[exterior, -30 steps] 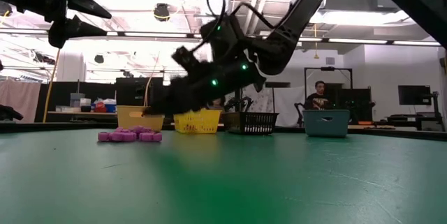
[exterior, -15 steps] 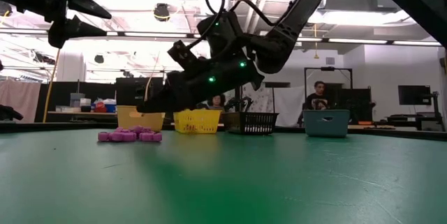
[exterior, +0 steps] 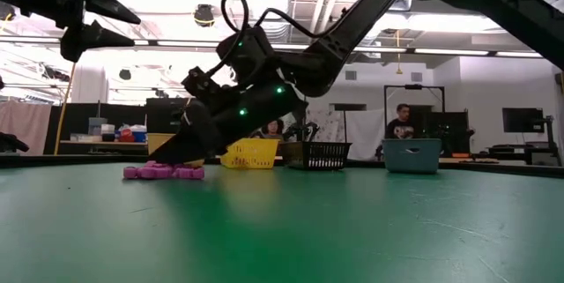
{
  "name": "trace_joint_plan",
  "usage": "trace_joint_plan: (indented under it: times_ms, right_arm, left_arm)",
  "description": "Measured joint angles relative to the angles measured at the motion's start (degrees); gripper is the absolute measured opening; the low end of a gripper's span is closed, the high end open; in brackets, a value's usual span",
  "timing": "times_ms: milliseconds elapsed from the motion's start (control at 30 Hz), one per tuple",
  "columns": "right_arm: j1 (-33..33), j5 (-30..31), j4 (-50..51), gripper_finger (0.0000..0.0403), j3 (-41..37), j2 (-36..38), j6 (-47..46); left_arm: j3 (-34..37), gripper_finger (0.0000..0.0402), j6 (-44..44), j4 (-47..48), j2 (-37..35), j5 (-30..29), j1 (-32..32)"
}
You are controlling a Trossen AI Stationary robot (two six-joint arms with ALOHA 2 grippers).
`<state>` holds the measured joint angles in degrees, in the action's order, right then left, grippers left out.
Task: Sort Halloween decoration
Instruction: Put the pink skeleton toy into the yellow bin
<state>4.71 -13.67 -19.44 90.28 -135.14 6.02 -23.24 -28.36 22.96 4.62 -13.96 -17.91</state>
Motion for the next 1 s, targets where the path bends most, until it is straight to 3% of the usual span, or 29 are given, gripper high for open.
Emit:
trace_joint_plan:
  times_ms: [333,767,1000]
  right_arm:
    - [1.74,4.08,2.76,0.0116,-0.02,0.35,-2.35]
    - [2.56,3.10,2.69,0.0016,-0.07,0.32,-4.52]
    - [2.52,2.90,3.95,0.0016,-0.36,2.39,-4.52]
  left_arm:
    - [0.00,0.0231,0.12,0.20,0.00,0.05,-0.02]
    - [0.00,0.0231,0.08,0.65,0.00,0.08,0.00]
    - [0.00,0.0231,0.07,0.74,0.00,0.07,0.00]
